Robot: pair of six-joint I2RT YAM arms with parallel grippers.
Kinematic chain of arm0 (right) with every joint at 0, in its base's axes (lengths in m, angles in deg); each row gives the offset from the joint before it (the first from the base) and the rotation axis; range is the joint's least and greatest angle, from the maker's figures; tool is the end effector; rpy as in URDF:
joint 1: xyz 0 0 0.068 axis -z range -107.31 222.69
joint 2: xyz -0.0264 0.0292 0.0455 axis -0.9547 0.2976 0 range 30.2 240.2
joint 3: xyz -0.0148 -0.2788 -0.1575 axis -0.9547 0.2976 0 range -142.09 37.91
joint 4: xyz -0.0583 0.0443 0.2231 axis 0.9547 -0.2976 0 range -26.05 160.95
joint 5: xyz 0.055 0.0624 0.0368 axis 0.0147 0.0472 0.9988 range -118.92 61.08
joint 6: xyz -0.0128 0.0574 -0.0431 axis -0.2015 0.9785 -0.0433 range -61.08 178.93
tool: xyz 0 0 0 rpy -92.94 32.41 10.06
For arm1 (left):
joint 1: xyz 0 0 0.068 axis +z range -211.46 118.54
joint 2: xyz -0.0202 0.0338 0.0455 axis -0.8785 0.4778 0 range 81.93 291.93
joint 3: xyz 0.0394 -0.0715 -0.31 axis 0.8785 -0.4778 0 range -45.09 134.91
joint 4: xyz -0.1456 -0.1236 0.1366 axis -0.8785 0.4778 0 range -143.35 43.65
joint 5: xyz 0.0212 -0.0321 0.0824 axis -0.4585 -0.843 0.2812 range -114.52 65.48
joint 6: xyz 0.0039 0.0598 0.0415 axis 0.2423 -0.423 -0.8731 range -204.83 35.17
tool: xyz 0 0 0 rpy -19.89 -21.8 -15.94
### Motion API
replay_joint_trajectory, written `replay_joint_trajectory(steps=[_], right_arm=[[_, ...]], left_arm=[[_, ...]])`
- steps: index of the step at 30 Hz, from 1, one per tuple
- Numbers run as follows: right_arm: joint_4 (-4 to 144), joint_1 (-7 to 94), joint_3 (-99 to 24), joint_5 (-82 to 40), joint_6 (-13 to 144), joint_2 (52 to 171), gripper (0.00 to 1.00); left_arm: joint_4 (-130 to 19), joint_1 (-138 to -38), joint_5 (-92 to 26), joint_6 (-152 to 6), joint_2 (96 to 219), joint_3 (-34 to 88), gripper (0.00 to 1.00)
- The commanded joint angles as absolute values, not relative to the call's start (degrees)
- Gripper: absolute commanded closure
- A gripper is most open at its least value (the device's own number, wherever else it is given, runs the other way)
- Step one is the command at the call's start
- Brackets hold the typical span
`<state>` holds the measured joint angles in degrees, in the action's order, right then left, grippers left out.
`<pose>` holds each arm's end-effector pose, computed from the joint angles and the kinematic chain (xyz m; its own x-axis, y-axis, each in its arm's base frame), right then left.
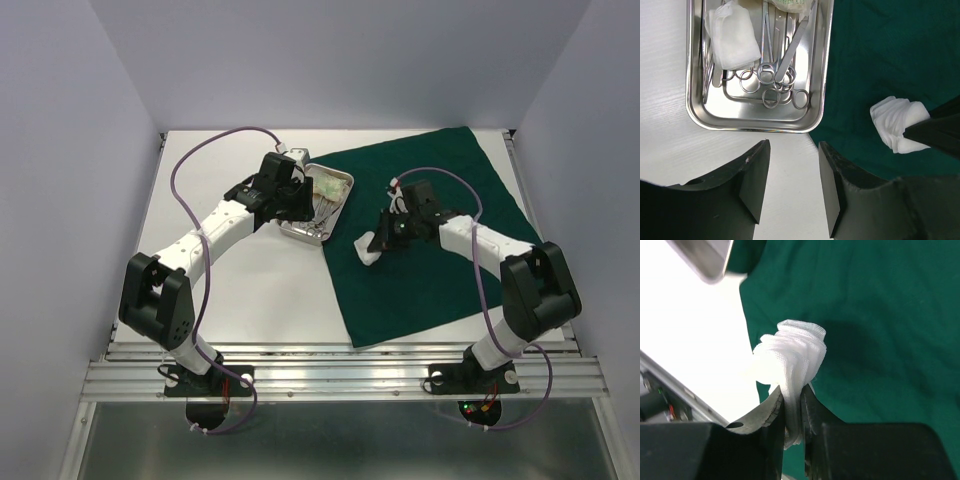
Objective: Prepare the surgical pack
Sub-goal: Adjust the medical item in the surgical kit.
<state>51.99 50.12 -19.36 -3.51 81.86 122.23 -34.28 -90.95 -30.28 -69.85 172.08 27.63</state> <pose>0.2848 0.1465 0.2486 -0.9120 0.0021 -0.4103 -0.2452 0.7990 0.5491 0.3044 -0.1791 0.3392 -0.6450 0.0691 -0.7611 0.4071 0.8739 -0.2656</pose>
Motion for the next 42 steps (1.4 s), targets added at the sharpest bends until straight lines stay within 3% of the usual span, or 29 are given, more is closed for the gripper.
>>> replay_joint_trajectory(steps=[1, 13, 18, 20, 28, 42], right_arm=[[57.2, 49.9, -19.1, -11.0, 88.7, 121.4, 0.96], [64.5, 49.9, -17.1, -14.9, 95.4, 126.9, 0.87], [63.4, 49.9, -18.1, -16.4, 93.7, 128.5, 0.7], [62.7, 49.9, -18.9, -17.5, 92.7, 128.9, 0.6], [58.4, 49.9, -20.6, -23.0, 90.4, 127.5, 0.4], [55.3, 49.9, -17.9, -31.9, 89.9, 118.7, 0.41]], left_arm=[[-35.9, -90.6, -30.1, -69.5, 169.8, 27.1, 0.45], [-36.7, -90.7, -31.4, -68.6, 170.0, 26.1, 0.45], [-36.7, -90.7, -31.7, -68.5, 170.3, 26.4, 0.45], [-36.8, -90.8, -31.9, -68.3, 170.4, 26.4, 0.45], [-37.1, -92.2, -32.2, -67.5, 172.2, 27.3, 0.4], [-36.4, -92.7, -31.7, -67.5, 173.2, 28.6, 0.4]])
